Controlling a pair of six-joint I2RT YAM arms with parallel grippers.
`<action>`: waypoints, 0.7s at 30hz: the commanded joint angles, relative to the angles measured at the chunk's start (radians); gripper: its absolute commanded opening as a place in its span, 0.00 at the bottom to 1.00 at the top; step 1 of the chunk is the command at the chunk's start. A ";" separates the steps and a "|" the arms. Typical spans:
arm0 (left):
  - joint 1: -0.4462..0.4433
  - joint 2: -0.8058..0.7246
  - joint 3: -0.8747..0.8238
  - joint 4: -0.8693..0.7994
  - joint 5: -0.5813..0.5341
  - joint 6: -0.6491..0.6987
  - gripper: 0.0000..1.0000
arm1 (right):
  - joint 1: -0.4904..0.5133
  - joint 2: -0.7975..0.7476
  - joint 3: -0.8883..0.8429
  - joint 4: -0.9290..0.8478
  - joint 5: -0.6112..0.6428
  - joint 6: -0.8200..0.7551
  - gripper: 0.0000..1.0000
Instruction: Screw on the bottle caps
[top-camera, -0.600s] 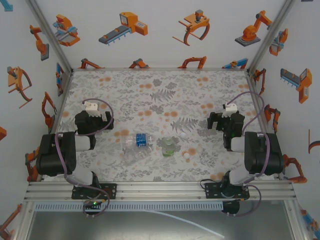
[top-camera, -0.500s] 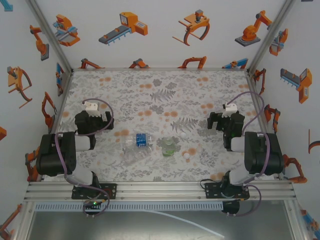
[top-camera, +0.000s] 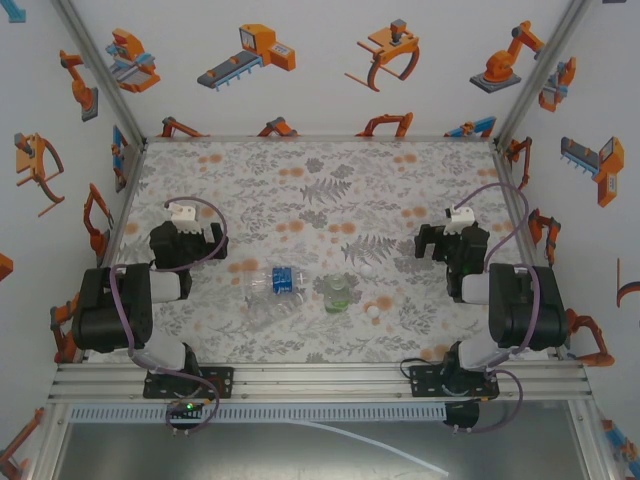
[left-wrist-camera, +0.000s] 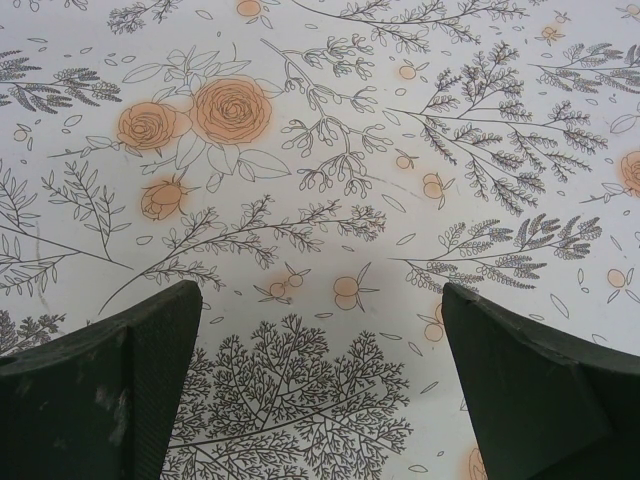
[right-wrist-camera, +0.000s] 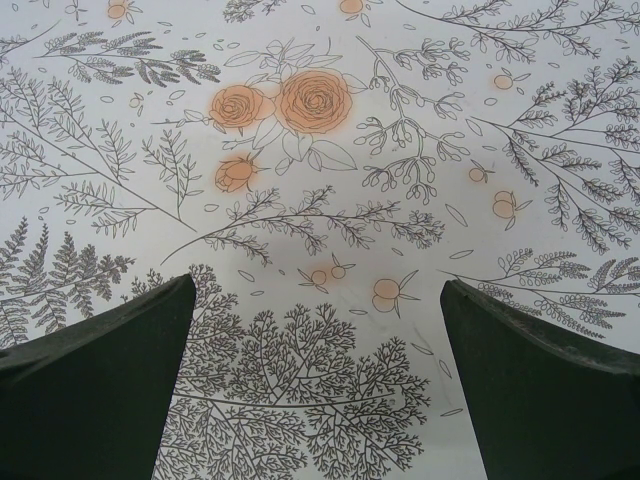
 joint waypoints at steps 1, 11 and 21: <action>0.000 -0.012 0.003 0.026 0.006 -0.001 0.97 | -0.003 0.002 0.003 0.051 0.011 -0.009 0.99; -0.002 -0.006 0.016 0.005 -0.086 -0.032 0.97 | -0.001 0.003 0.021 0.019 0.065 0.013 0.99; -0.021 -0.049 0.047 -0.077 -0.129 -0.022 0.97 | -0.001 -0.045 0.004 0.010 0.040 -0.001 0.96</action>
